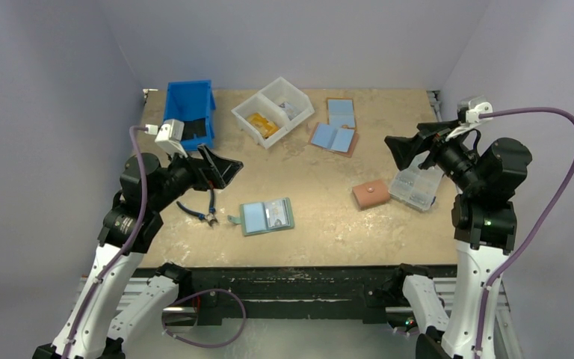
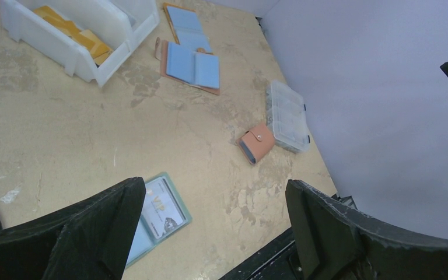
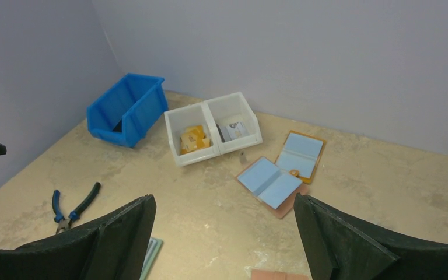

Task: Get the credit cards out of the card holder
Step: Reset both arms

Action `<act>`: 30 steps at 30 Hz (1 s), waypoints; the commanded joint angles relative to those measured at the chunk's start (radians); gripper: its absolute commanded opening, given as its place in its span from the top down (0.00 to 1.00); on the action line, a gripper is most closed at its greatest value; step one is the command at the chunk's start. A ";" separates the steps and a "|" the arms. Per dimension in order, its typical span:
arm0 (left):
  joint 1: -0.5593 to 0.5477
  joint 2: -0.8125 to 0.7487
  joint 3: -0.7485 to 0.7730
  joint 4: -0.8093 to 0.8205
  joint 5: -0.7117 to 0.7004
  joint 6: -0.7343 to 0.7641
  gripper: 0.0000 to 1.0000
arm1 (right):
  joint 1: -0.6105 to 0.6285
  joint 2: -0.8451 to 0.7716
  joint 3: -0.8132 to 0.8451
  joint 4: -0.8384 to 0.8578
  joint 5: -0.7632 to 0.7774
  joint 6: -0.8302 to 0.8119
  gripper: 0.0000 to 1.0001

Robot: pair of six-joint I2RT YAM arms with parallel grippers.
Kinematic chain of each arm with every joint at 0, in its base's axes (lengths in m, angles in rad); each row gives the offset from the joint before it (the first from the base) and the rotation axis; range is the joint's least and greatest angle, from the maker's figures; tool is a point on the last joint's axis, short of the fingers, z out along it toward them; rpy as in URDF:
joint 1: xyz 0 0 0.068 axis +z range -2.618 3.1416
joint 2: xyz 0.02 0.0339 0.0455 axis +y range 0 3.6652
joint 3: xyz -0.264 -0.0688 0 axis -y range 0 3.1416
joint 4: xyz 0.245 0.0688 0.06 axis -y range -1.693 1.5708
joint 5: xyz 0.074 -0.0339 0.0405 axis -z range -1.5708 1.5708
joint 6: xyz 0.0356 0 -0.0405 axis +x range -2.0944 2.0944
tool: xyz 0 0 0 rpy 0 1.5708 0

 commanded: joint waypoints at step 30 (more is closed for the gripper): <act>0.007 -0.002 -0.041 0.066 -0.031 0.029 0.01 | -0.067 0.007 -0.007 0.028 -0.122 0.057 0.01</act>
